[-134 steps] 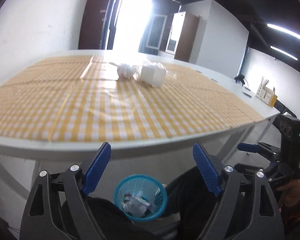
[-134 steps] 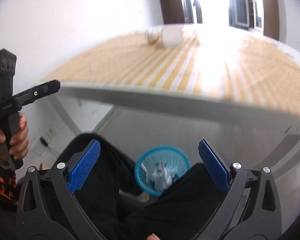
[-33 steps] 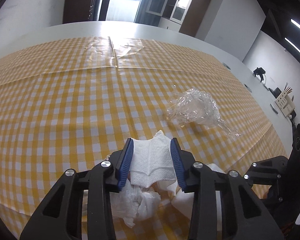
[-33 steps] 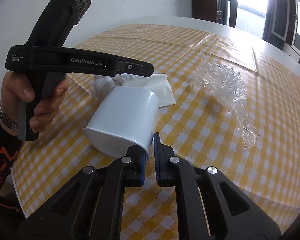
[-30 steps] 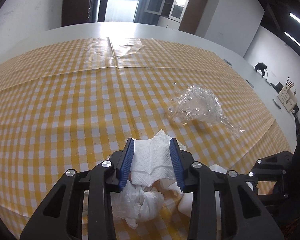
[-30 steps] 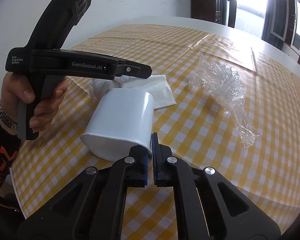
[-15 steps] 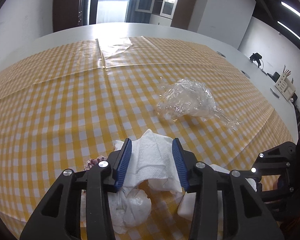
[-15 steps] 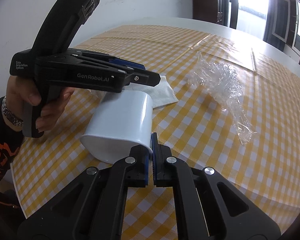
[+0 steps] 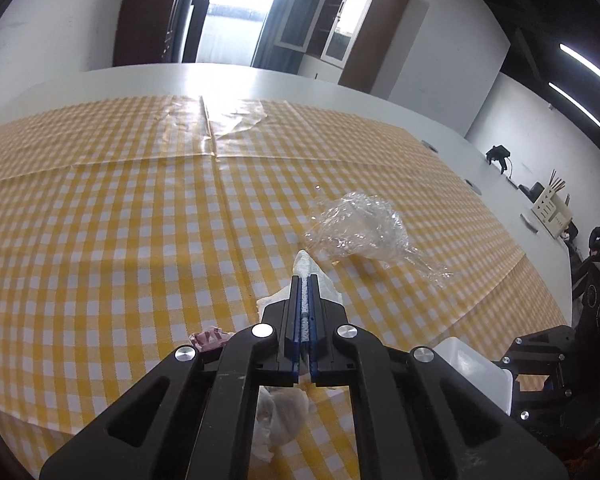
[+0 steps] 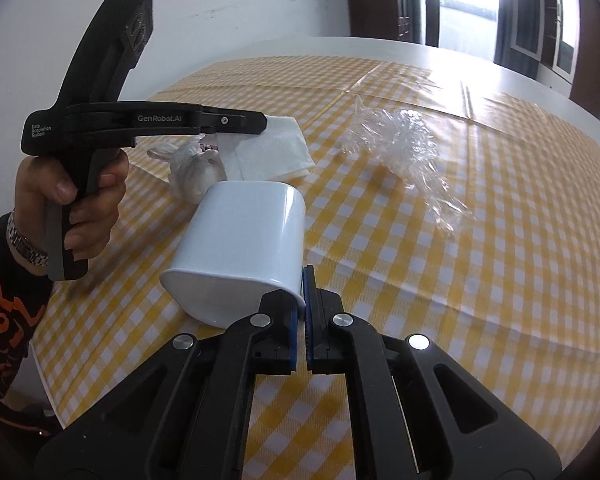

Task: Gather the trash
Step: 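Lift the tissue and white cup and carry both down over the wastebasket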

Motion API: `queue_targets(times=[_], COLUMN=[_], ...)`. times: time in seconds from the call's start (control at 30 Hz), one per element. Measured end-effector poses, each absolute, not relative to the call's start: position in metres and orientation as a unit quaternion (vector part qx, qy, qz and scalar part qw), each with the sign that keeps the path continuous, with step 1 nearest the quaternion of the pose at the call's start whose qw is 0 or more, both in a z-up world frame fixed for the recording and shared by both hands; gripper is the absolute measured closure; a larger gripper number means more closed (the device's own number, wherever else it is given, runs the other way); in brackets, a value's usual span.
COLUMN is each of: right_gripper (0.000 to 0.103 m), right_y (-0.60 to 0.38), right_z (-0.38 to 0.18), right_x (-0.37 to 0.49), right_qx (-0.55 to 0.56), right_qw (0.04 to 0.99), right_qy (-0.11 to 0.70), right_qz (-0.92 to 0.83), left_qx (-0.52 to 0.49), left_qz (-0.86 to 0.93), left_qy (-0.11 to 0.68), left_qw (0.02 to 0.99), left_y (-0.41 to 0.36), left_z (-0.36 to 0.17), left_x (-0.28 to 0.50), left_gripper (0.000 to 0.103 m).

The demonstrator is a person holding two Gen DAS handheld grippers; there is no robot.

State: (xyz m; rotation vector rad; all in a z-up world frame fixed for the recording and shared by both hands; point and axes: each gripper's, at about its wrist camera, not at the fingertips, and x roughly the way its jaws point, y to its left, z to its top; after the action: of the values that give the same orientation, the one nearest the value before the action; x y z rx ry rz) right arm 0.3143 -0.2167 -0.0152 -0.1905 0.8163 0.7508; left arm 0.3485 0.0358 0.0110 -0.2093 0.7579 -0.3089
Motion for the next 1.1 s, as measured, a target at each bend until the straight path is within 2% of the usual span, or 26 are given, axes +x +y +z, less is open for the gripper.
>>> queue_targets(times=[0.1, 0.23, 0.5, 0.73, 1.1], right_gripper=[0.101, 0.101, 0.101, 0.101, 0.101], right_y=[-0.235, -0.264, -0.292, -0.294, -0.291], right_z=[-0.011, -0.005, -0.008, -0.019, -0.036], right_x=[0.293, 0.260, 0.208, 0.155, 0.061], right_qx=[-0.064, -0.029, 0.003, 0.016, -0.016], right_qw=[0.861, 0.877, 0.886, 0.882, 0.867], right_qy=[0.378, 0.360, 0.337, 0.323, 0.328], right_qz=[0.334, 0.316, 0.320, 0.343, 0.374], left_qx=[-0.086, -0.112, -0.148, -0.174, -0.195], left_qz=[-0.158, -0.143, -0.153, -0.149, -0.171], left_qy=[0.342, 0.342, 0.331, 0.322, 0.329], left_qw=[0.923, 0.922, 0.919, 0.918, 0.908], left_y=[0.029, 0.031, 0.027, 0.026, 0.021], left_z=[0.022, 0.038, 0.059, 0.049, 0.002], left_x=[0.334, 0.318, 0.223, 0.138, 0.011], left_gripper=[0.101, 0.101, 0.101, 0.101, 0.101])
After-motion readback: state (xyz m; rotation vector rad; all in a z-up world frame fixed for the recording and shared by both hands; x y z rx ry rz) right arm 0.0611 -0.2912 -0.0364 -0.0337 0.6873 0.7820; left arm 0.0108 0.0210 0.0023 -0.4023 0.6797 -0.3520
